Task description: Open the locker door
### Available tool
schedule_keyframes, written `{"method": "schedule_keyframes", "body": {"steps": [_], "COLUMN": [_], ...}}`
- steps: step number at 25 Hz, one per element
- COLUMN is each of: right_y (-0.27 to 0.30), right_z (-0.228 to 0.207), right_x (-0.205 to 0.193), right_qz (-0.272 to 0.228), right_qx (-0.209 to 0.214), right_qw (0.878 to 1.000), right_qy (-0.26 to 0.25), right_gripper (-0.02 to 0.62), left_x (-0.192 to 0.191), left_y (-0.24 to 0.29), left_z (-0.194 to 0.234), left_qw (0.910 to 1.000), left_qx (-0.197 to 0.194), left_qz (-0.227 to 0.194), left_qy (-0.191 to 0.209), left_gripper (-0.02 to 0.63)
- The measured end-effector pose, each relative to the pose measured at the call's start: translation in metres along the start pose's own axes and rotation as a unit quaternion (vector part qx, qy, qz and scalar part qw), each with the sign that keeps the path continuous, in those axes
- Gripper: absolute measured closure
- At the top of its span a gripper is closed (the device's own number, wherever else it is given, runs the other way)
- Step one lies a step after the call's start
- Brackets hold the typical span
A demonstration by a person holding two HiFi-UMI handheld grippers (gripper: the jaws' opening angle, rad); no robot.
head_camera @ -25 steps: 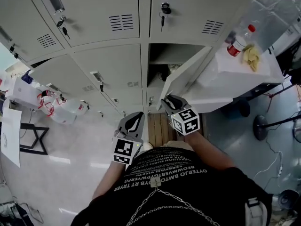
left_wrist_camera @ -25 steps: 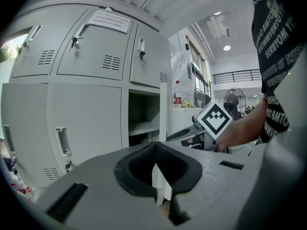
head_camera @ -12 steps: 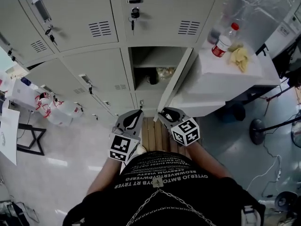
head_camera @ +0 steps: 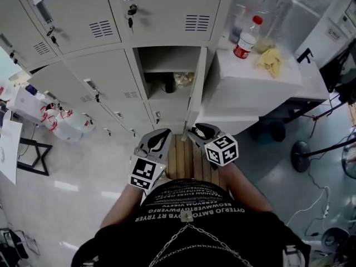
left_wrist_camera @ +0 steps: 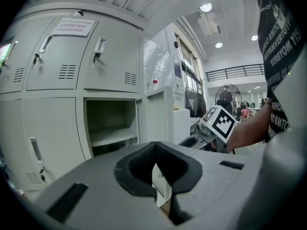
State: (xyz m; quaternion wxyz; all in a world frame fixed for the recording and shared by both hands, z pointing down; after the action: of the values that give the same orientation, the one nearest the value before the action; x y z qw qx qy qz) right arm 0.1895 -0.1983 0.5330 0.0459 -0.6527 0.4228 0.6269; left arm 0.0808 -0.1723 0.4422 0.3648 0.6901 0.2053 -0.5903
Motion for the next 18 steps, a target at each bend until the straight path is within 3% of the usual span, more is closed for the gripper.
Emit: {"method": "schedule_keyframes", "body": {"steps": [5,10,12,14,18], "right_y": [-0.016,-0.039,-0.061,-0.087,-0.129], "right_z": [-0.009,0.002,0.015,0.033,0.062], "right_x": [-0.009,-0.003,0.004,0.015,0.044], "right_qz": [0.008,0.001,-0.020,-0.058,-0.138], "right_qx": [-0.031,-0.031,-0.030,-0.010,0.011], "right_qw": [0.999,0.999,0.998,0.997,0.987], "right_qy": [-0.018,-0.042,-0.049,-0.053,-0.086], "right_gripper": [0.446,0.471,0.494,0.598,0.598], "left_x": [-0.004,0.001,0.010,0.020,0.040], "left_y": [-0.013,-0.031,-0.041,-0.051,-0.064], "left_z": [-0.020,-0.028,-0.028,-0.032,-0.044], "left_qw": [0.9997,0.9987,0.9981,0.9978,0.9978], "left_qx": [0.022,0.050,0.061,0.066,0.061], "left_qz": [0.006,0.003,-0.005,-0.011,-0.025], "left_qy": [-0.004,-0.007,-0.007,-0.005,0.013], "left_gripper": [0.607,0.607,0.607,0.607,0.607]}}
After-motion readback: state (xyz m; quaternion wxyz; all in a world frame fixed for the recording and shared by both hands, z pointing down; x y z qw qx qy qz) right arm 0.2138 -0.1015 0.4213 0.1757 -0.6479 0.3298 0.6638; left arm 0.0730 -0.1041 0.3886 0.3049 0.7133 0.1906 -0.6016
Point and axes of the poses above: the fingertips, and each gripper's own axes: y forward along the fingers, z to its left, x out of its top, the point moved 2 cm from there along -y, backward along the fingers, and after that the axes turned 1 degree about z, right-handed, at the moved point
